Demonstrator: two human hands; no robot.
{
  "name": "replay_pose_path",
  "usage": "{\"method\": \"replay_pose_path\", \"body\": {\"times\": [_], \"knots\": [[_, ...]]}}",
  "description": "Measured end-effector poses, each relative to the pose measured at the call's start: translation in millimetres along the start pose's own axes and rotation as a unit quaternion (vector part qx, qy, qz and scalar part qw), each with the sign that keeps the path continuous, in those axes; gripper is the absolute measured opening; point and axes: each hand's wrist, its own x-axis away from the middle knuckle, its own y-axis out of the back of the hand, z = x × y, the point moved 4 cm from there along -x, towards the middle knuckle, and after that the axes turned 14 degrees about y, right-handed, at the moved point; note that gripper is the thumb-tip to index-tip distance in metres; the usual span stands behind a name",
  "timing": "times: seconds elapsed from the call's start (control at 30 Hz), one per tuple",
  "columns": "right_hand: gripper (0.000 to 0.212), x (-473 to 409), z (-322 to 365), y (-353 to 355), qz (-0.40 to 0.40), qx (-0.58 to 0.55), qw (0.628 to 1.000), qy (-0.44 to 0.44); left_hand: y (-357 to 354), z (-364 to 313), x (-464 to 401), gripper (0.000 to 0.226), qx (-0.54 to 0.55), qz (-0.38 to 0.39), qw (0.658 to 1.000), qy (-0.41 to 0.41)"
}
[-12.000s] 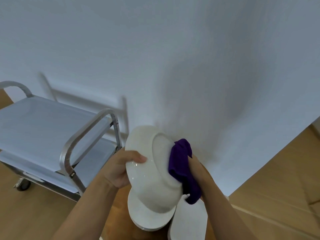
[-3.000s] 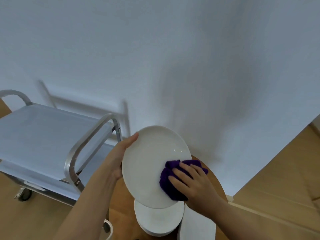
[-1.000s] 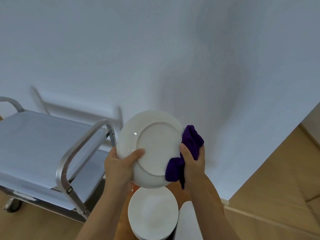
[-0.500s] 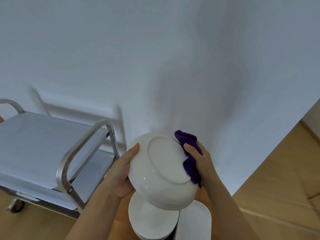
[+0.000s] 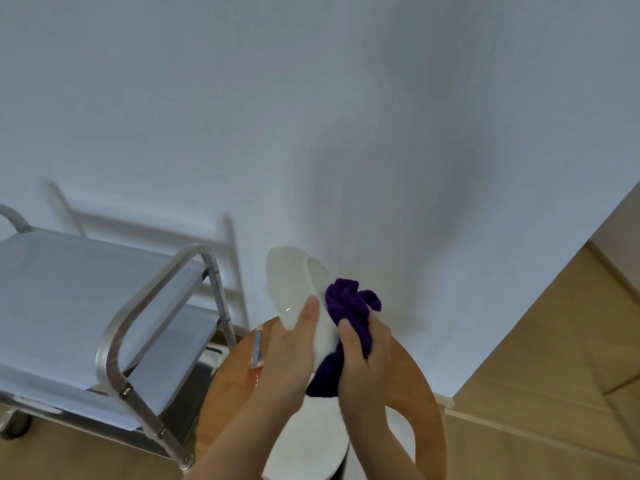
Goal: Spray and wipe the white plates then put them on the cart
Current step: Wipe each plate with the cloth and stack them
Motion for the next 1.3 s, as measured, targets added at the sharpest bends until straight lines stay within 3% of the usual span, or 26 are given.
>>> {"method": "replay_pose_path", "body": {"times": [0.13, 0.37, 0.47, 0.53, 0.63, 0.77, 0.87, 0.97, 1.07, 1.13, 1.23, 1.3], "knots": [[0.029, -11, 24, -8, 0.014, -0.03, 0.999, 0.032, -16, -4, 9, 0.024, -0.073, 0.037, 0.995, -0.065], [0.025, -63, 38, -11, 0.106, -0.06, 0.993, -0.006, -19, 0, 13, 0.031, -0.089, 0.056, 0.992, -0.064], [0.025, -75, 41, -15, 0.138, -0.078, 0.987, -0.039, -17, 0, 16, 0.017, -0.08, 0.079, 0.991, -0.074], [0.021, -79, 41, -16, 0.158, -0.072, 0.984, -0.035, -15, 0, 19, 0.027, -0.08, 0.089, 0.991, -0.067], [0.027, -74, 45, -20, 0.226, -0.032, 0.973, 0.034, -14, -4, 21, 0.06, -0.05, 0.084, 0.994, -0.047], [0.034, -55, 47, -25, 0.277, 0.037, 0.956, 0.086, -5, -9, 11, 0.05, 0.029, 0.044, 0.998, -0.032], [0.045, -37, 50, -26, 0.239, 0.075, 0.955, 0.161, 3, -7, 0, 0.043, 0.056, 0.035, 0.997, -0.036], [0.044, -16, 51, -27, 0.137, 0.104, 0.952, 0.253, 8, -4, -9, 0.041, 0.075, 0.038, 0.996, -0.042], [0.041, 9, 43, -32, 0.076, 0.138, 0.941, 0.3, 13, -7, -15, 0.057, 0.13, 0.053, 0.99, -0.002], [0.04, 20, 30, -33, 0.093, 0.099, 0.961, 0.241, 18, -10, -20, 0.058, 0.202, 0.065, 0.977, 0.034], [0.04, 15, 5, -26, 0.087, 0.004, 0.993, 0.075, 35, -22, -21, 0.039, 0.256, 0.078, 0.963, -0.015], [0.036, -2, -9, -17, 0.072, -0.032, 0.997, -0.005, 45, -26, -19, 0.044, 0.24, 0.111, 0.964, -0.029]]}}
